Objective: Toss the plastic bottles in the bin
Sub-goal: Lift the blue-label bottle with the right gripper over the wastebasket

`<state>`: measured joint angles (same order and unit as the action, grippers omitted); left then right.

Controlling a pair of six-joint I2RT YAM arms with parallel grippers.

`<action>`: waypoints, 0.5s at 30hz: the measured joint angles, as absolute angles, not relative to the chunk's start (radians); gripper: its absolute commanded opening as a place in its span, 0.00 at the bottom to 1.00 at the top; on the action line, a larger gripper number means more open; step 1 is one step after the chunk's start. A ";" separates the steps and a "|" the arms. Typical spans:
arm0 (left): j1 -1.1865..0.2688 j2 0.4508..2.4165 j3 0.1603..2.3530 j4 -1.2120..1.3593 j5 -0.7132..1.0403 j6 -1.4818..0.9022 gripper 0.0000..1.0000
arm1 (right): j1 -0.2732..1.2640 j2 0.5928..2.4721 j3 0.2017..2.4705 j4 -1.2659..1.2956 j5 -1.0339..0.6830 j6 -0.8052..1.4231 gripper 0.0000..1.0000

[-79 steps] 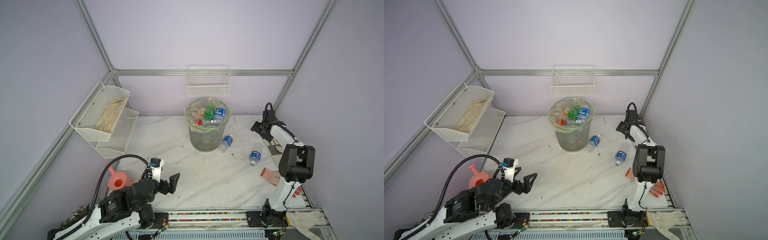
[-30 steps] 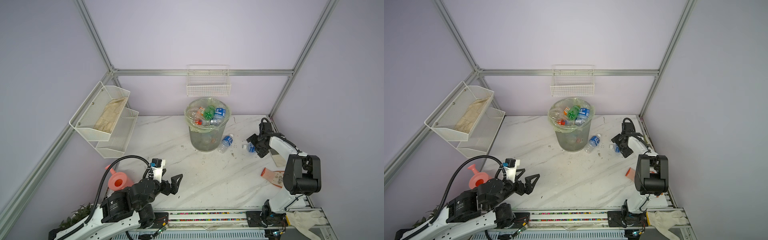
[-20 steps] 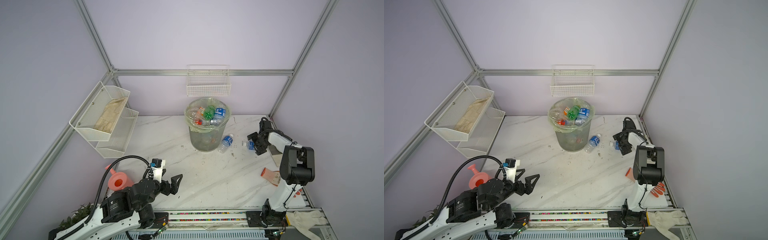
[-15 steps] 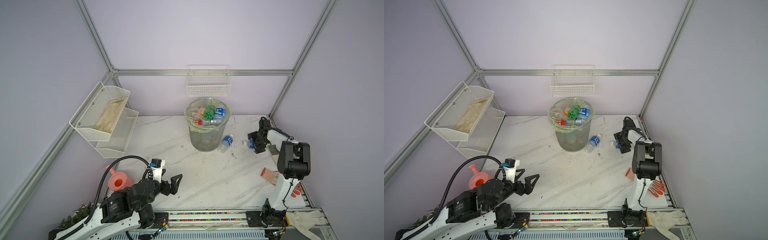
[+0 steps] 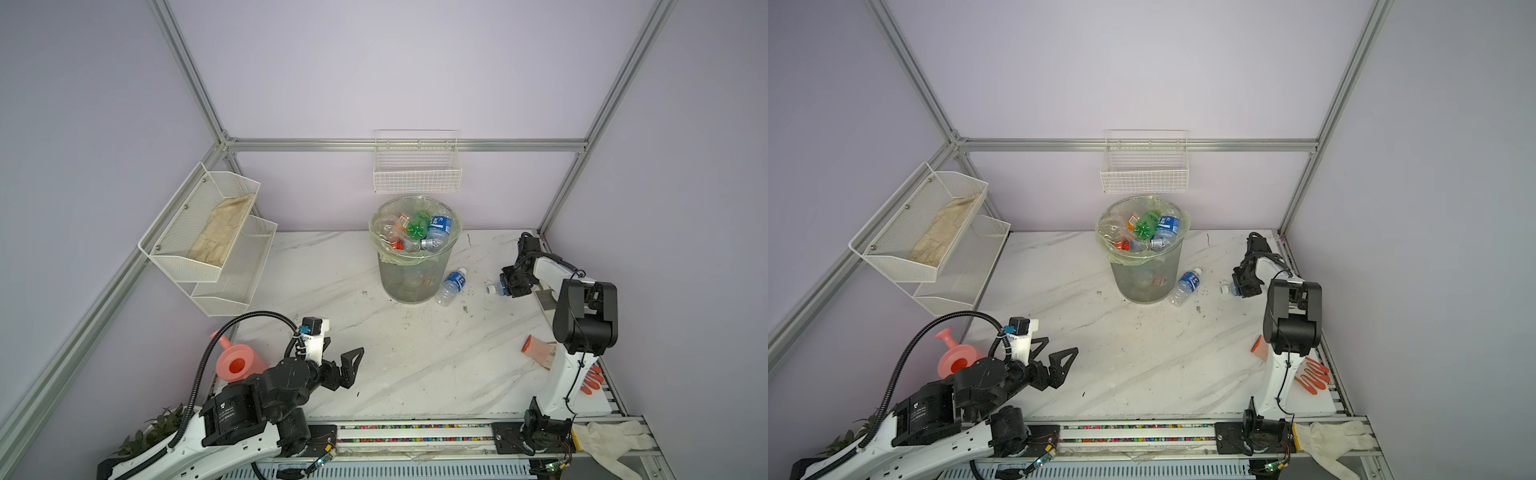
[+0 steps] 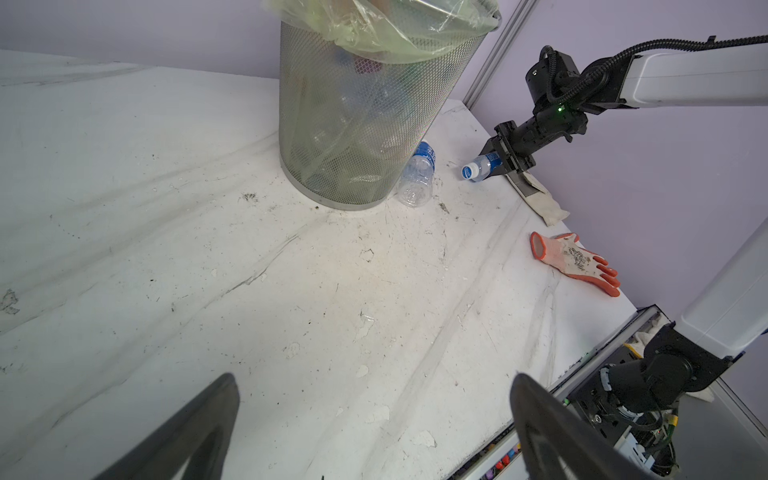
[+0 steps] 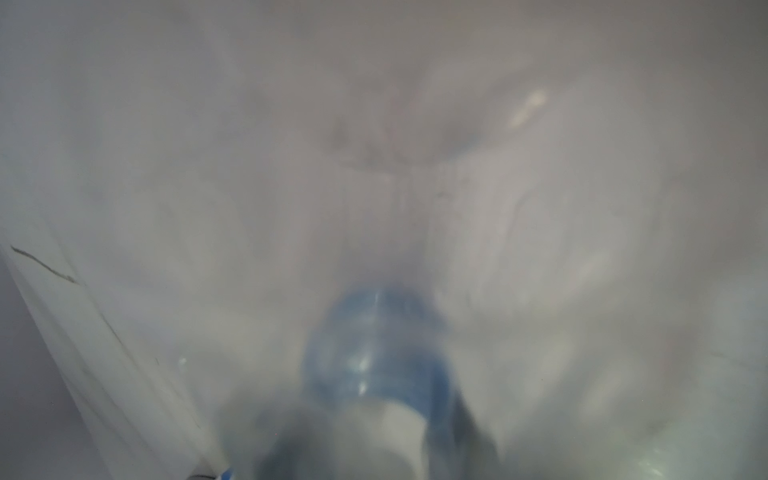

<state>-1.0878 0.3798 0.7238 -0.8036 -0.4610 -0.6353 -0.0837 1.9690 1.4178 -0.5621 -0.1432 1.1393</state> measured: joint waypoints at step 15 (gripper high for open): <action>-1.088 0.371 0.724 -0.815 -0.480 -0.632 1.00 | 0.404 1.484 1.700 -0.234 -0.146 0.576 0.00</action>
<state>-1.0878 0.3706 0.7242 -0.8150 -0.4797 -0.6319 0.4042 1.4841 1.6997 -0.2337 -0.1455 0.5758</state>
